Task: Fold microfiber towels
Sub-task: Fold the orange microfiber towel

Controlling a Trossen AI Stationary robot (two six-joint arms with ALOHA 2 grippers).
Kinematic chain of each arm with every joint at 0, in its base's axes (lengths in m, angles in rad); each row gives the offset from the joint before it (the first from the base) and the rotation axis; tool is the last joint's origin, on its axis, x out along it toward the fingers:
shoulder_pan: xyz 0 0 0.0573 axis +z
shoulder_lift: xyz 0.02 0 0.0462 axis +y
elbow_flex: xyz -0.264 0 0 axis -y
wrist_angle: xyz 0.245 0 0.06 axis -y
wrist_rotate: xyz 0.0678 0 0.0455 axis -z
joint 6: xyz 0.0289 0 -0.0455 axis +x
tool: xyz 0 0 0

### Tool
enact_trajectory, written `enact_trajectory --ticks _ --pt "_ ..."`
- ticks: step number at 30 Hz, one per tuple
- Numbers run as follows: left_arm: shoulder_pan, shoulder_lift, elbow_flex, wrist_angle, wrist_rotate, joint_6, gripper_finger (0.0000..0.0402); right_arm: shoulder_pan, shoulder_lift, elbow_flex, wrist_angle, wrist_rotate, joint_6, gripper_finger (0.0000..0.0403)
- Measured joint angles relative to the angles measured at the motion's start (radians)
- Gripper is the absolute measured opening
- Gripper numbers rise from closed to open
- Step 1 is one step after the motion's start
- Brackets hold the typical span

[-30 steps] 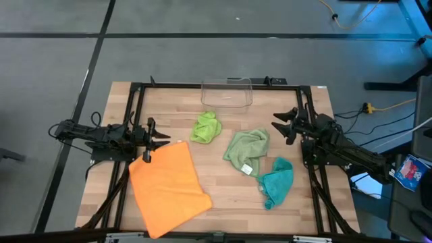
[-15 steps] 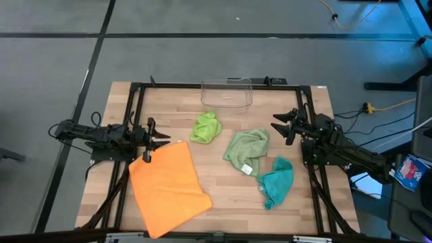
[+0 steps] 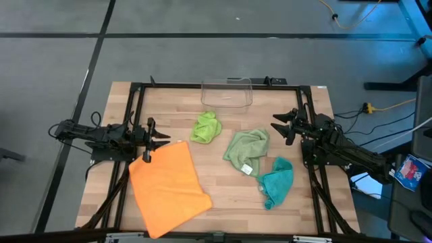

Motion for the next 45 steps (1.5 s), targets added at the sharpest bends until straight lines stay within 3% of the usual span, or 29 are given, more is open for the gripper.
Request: enact_trajectory --ticks 16,22,25,28,31,38,45 --pt "0.001 0.000 0.000 0.009 0.000 0.030 0.0082 0.000 0.000 0.000 0.001 -0.001 -0.022 0.0281" --pt "0.002 0.000 0.000 0.045 0.000 0.066 0.0082 0.000 0.000 0.000 0.016 -0.018 0.087 0.0281" --pt "0.002 0.000 0.000 0.053 0.000 0.062 0.0082 0.001 0.000 -0.002 0.130 -0.154 0.090 0.0281" --pt "0.002 0.000 0.000 0.105 0.000 0.099 0.0082 0.021 -0.001 0.000 0.383 -0.296 0.164 0.0281" --pt "0.002 0.000 0.000 0.129 0.000 0.141 0.0082 0.065 -0.001 0.011 0.498 -0.367 0.181 0.0281" --pt "0.002 0.000 0.000 0.118 0.000 0.176 0.0082 0.212 0.129 0.128 0.343 -0.245 0.011 0.0281" --pt "0.002 0.000 0.000 0.118 0.001 0.125 0.0082 0.333 0.474 0.265 0.328 -0.077 -0.158 0.0281"
